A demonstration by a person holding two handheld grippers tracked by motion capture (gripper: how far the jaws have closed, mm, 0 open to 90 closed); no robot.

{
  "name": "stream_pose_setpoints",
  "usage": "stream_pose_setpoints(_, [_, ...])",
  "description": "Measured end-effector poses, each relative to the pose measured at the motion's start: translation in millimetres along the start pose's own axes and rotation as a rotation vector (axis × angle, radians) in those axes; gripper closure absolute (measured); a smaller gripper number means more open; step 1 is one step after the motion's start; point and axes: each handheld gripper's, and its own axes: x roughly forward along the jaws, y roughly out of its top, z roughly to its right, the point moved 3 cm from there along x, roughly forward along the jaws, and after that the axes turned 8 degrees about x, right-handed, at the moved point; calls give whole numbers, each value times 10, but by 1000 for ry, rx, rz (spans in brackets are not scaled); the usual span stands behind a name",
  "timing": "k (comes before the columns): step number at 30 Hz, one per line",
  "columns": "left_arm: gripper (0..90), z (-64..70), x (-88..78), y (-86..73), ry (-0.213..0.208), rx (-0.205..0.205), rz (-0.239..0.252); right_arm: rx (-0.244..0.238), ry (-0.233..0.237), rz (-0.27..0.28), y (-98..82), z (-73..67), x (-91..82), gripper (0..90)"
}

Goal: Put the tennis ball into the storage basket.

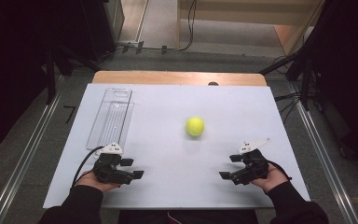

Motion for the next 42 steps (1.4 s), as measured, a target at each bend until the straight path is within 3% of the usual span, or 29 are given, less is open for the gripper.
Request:
stream_pose_setpoints(18, [291,11,-4,19,-17,1,13,-8,5,0,-5,-17,2,148])
stream_pose_setpoints(42, [290,4,7,48,-41,-38,20,-8,12,-3,-1,-21,11,148])
